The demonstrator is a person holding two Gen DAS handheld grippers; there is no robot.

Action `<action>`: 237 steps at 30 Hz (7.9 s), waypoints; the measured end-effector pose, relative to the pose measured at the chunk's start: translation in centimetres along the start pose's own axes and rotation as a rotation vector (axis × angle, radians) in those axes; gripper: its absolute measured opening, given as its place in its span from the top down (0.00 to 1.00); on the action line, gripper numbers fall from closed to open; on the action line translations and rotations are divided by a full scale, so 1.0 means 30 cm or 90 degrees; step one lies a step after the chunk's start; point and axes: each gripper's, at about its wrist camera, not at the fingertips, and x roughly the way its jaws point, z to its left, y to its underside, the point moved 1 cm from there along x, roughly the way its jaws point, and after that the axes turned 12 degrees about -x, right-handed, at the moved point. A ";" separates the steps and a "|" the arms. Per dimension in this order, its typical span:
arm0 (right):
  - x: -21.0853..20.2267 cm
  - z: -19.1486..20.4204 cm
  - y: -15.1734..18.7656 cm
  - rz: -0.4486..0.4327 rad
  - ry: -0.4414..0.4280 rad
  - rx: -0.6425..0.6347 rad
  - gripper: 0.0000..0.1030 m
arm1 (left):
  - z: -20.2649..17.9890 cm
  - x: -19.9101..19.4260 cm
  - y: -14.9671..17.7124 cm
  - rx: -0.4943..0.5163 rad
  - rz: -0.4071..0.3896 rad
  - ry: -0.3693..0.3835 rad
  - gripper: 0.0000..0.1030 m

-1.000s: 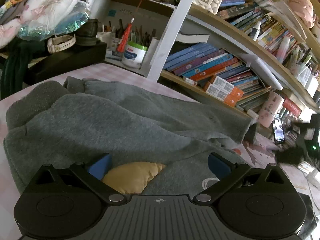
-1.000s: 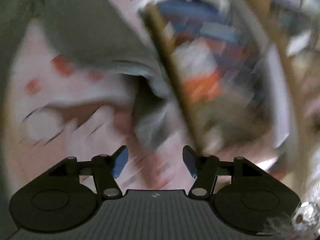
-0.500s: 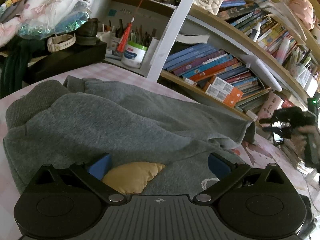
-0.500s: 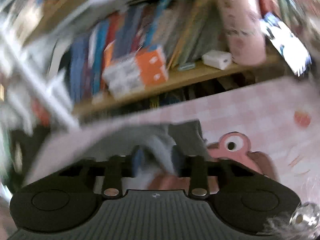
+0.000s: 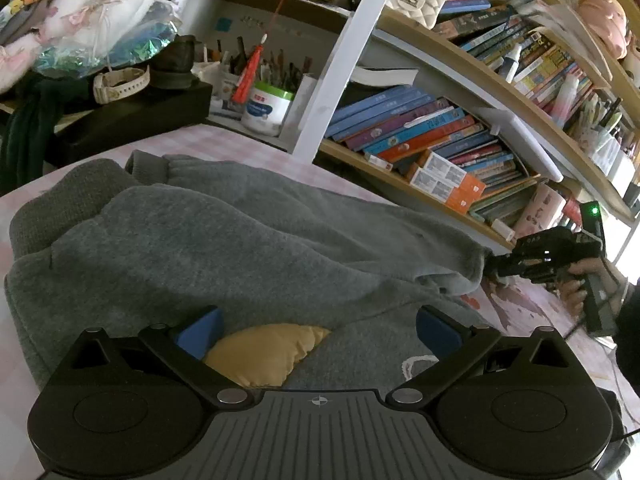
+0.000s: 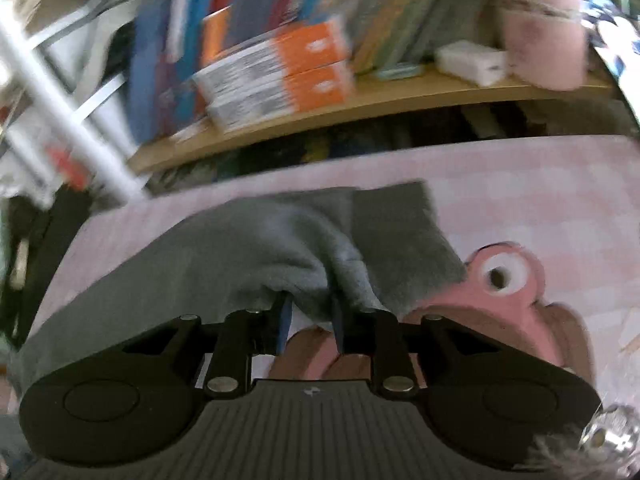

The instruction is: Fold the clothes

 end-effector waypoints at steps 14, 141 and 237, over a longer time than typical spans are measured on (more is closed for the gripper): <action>-0.049 0.011 -0.054 -0.072 0.034 -0.101 0.58 | -0.009 0.008 0.004 0.009 0.014 0.021 0.00; -0.815 0.033 0.841 -0.074 0.117 -0.242 0.57 | 0.133 0.174 -0.492 0.095 0.087 -0.253 0.45; -0.871 -0.003 0.979 -0.235 0.203 -0.171 0.01 | -0.119 -0.254 0.182 0.240 -0.089 -0.090 0.00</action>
